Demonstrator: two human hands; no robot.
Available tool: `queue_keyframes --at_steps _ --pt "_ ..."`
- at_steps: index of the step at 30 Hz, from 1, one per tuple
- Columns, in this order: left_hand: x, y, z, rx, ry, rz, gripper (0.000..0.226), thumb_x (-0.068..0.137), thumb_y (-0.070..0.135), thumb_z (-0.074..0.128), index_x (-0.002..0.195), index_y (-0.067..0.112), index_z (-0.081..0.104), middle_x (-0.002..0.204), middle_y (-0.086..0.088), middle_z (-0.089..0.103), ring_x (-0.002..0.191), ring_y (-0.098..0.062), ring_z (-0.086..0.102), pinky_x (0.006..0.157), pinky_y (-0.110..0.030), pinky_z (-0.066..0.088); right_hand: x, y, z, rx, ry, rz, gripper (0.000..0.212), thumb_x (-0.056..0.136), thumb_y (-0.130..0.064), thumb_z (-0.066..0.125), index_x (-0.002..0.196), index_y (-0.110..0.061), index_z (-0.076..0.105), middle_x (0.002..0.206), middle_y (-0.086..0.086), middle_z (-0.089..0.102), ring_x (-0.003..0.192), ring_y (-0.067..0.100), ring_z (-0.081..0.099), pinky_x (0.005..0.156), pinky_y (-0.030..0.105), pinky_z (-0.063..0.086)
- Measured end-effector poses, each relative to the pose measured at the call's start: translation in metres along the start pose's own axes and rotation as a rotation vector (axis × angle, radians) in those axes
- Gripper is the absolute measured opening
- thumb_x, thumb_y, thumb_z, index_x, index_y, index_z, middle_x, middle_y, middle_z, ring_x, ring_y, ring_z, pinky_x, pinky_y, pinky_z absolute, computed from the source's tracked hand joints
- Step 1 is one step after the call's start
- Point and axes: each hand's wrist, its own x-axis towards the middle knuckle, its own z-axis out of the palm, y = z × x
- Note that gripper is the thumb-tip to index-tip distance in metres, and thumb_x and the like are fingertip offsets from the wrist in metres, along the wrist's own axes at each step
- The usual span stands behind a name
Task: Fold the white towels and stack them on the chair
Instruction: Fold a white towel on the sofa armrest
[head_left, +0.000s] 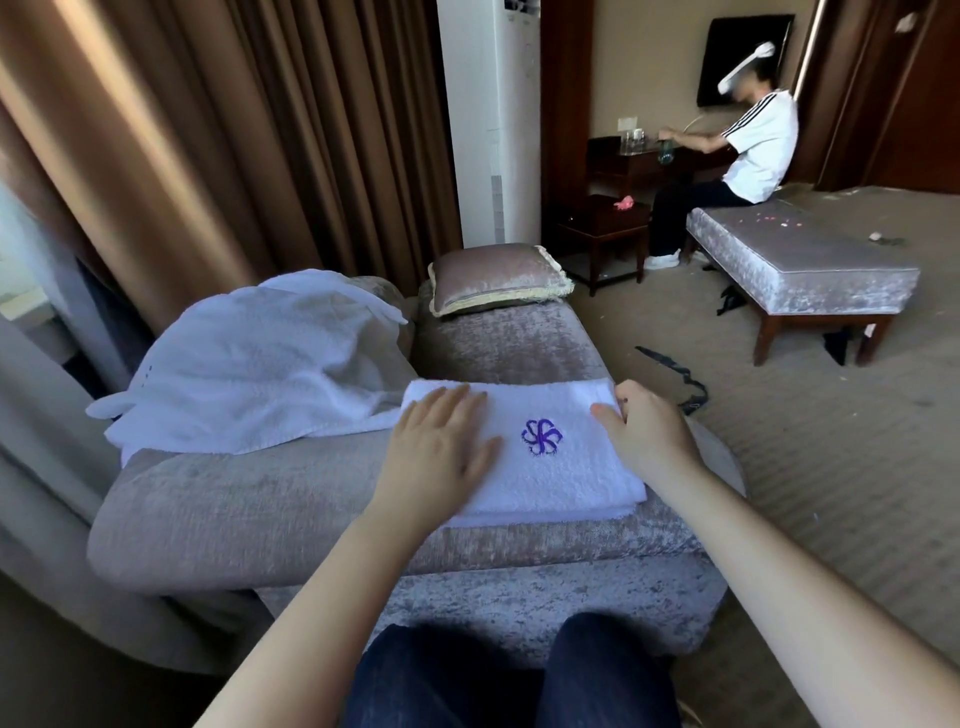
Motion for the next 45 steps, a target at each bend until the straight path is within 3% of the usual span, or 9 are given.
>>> queue_keyframes --at_steps 5,8,16,23,27,32,35,39,45 --pt "-0.018 -0.001 0.023 0.137 -0.067 0.030 0.067 0.100 0.059 0.017 0.143 0.019 0.048 0.145 -0.009 0.049 0.135 -0.037 0.042 0.111 -0.053 0.019 0.006 0.015 -0.008 0.471 -0.125 0.061 0.031 0.102 -0.029 0.042 0.092 -0.005 0.059 0.078 0.016 0.059 0.063 0.022 0.052 0.056 0.031 0.039" --pt "-0.018 0.008 0.018 0.106 0.050 0.149 0.052 0.099 0.051 0.033 0.136 0.021 0.054 0.140 -0.008 0.054 0.130 -0.037 0.048 0.110 -0.056 0.021 0.013 0.028 -0.017 0.587 -0.189 0.033 0.025 0.101 -0.015 0.046 0.119 -0.028 0.058 0.101 0.005 0.068 0.080 0.024 0.065 0.064 0.035 0.055" --pt "-0.008 0.064 0.018 0.005 0.098 0.577 0.023 0.088 0.030 0.063 0.102 0.016 0.052 0.098 -0.003 0.060 0.081 -0.023 0.051 0.071 -0.035 0.046 0.028 0.024 -0.014 0.586 -0.177 -0.091 0.027 0.092 0.000 0.059 0.096 -0.024 0.069 0.084 0.003 0.069 0.071 0.015 0.062 0.060 0.027 0.053" --pt "-0.006 0.069 0.020 -0.054 0.094 0.546 0.002 0.088 0.018 0.063 0.088 0.016 0.062 0.089 0.000 0.060 0.073 -0.021 0.051 0.067 -0.031 0.040 0.040 0.019 -0.013 0.598 -0.061 -0.148 0.025 0.087 0.010 0.061 0.085 -0.011 0.073 0.062 -0.012 0.067 0.050 -0.003 0.058 0.047 0.012 0.042" --pt "-0.003 0.072 0.020 -0.102 0.055 0.506 0.006 0.090 0.022 0.062 0.088 0.017 0.065 0.090 0.002 0.061 0.074 -0.020 0.051 0.067 -0.033 0.042 0.042 0.017 -0.005 0.540 0.008 -0.140 0.018 0.085 0.009 0.062 0.092 -0.001 0.075 0.073 -0.006 0.069 0.056 -0.007 0.061 0.052 0.008 0.045" --pt "0.008 0.056 -0.008 -0.346 0.009 0.244 0.031 0.093 0.040 0.052 0.101 0.018 0.072 0.103 0.004 0.069 0.094 -0.017 0.061 0.084 -0.033 0.044 0.037 0.018 -0.011 0.072 0.092 -0.128 0.035 0.094 0.003 0.048 0.118 -0.012 0.069 0.116 0.008 0.068 0.098 0.023 0.064 0.076 0.027 0.049" --pt "0.024 0.021 -0.016 -0.213 0.068 0.010 0.044 0.095 0.039 0.041 0.115 0.010 0.068 0.115 -0.003 0.069 0.107 -0.023 0.063 0.095 -0.037 0.047 0.018 -0.015 -0.015 -0.003 0.267 -0.317 0.038 0.096 0.000 0.043 0.128 -0.009 0.061 0.127 0.007 0.061 0.114 0.029 0.055 0.090 0.038 0.047" --pt "0.017 0.005 0.006 0.023 -0.097 -0.107 0.054 0.094 0.041 0.032 0.126 0.010 0.064 0.129 -0.005 0.064 0.124 -0.026 0.056 0.105 -0.056 0.038 -0.010 -0.044 0.026 -0.151 0.129 -0.511 0.048 0.096 -0.032 0.032 0.122 -0.008 0.064 0.123 0.005 0.065 0.114 0.026 0.059 0.095 0.040 0.047" --pt "0.002 0.004 0.025 0.078 -0.036 -0.138 0.052 0.096 0.041 0.035 0.130 0.012 0.062 0.136 -0.009 0.058 0.130 -0.027 0.052 0.107 -0.055 0.035 -0.005 -0.020 0.051 -0.270 0.006 -0.369 0.079 0.091 -0.056 0.010 0.142 -0.007 0.046 0.146 0.007 0.047 0.140 0.025 0.037 0.115 0.033 0.018"
